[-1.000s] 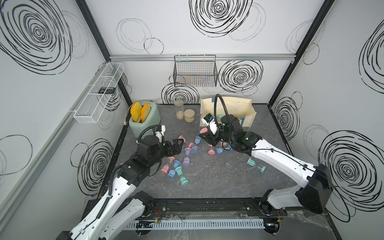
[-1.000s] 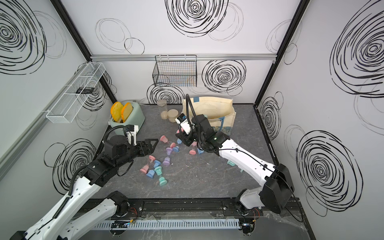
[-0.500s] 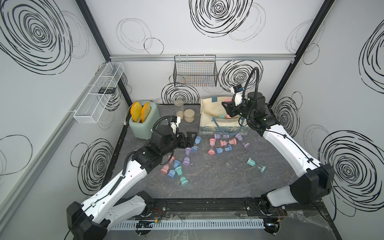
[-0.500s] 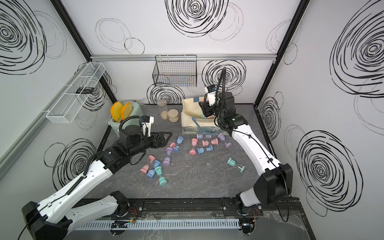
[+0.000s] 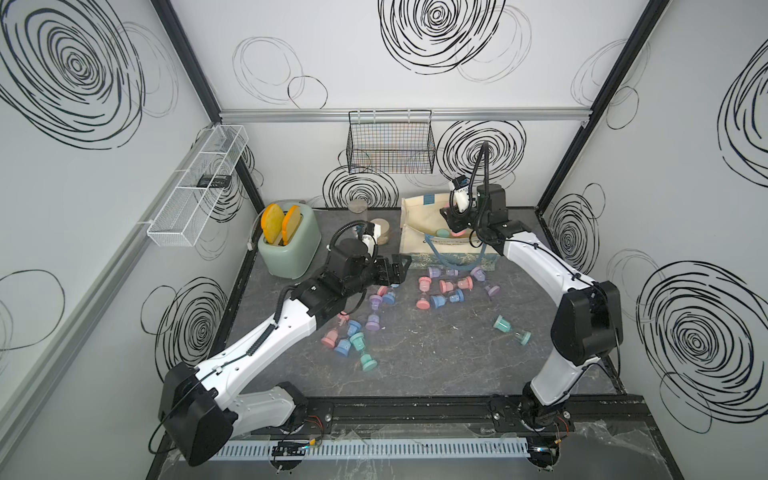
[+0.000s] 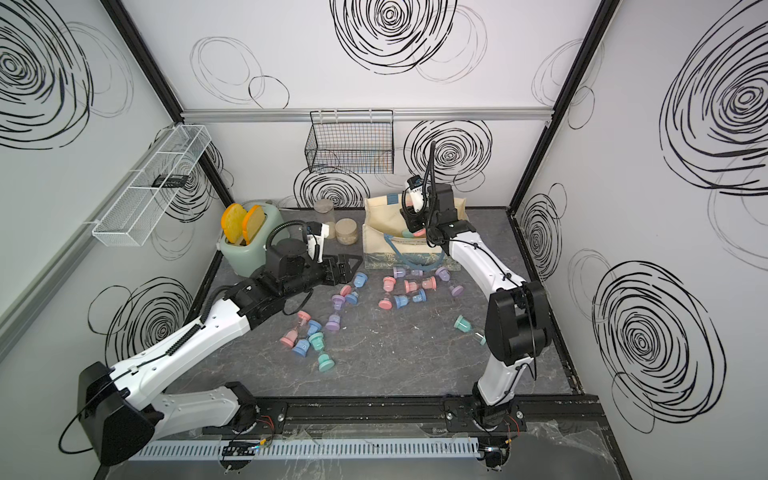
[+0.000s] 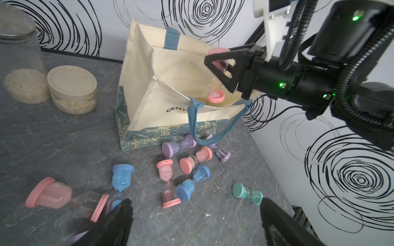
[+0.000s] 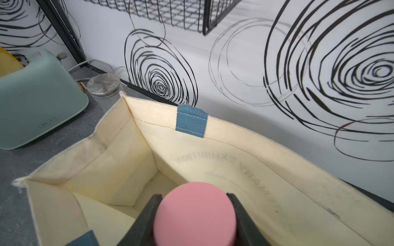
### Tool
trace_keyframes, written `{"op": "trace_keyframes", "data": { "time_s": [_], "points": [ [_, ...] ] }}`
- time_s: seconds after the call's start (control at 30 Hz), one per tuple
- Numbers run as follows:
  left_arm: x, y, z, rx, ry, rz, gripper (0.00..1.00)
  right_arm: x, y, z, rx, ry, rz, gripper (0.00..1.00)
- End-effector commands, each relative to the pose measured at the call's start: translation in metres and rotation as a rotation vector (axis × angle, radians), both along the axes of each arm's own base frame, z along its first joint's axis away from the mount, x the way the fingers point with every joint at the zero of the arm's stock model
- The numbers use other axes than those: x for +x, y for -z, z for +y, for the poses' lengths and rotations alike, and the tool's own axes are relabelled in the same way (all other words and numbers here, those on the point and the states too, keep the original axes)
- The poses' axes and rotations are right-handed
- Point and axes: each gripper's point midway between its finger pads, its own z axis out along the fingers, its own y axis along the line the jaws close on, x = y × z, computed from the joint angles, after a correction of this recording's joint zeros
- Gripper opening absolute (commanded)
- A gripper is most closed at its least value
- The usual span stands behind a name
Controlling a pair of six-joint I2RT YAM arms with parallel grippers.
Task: Put the hourglass into the canvas bag
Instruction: Place the hourglass in the canvas bag.
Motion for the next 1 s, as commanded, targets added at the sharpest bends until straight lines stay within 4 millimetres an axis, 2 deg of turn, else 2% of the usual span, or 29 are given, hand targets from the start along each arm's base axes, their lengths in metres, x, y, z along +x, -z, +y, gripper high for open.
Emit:
{"op": "trace_keyframes", "data": {
  "time_s": [0.0,0.27,0.5,0.67,0.97],
  "points": [
    [0.009,-0.024,-0.010,-0.037,0.009,-0.072,0.96,0.014,-0.007,-0.003,-0.023,0.000,-0.051,0.41],
    [0.013,-0.014,-0.014,-0.022,0.015,-0.060,0.96,0.024,0.044,-0.008,-0.075,0.024,0.036,0.42],
    [0.014,-0.012,-0.011,-0.013,0.003,-0.063,0.96,0.020,0.071,-0.013,-0.089,0.043,0.076,0.45],
    [0.015,-0.009,-0.009,-0.007,0.001,-0.052,0.96,0.022,0.072,-0.020,-0.095,0.082,0.083,0.52],
    [0.017,-0.012,0.000,-0.026,-0.015,-0.063,0.96,0.022,0.041,-0.021,-0.061,0.096,0.028,0.62]
  ]
}}
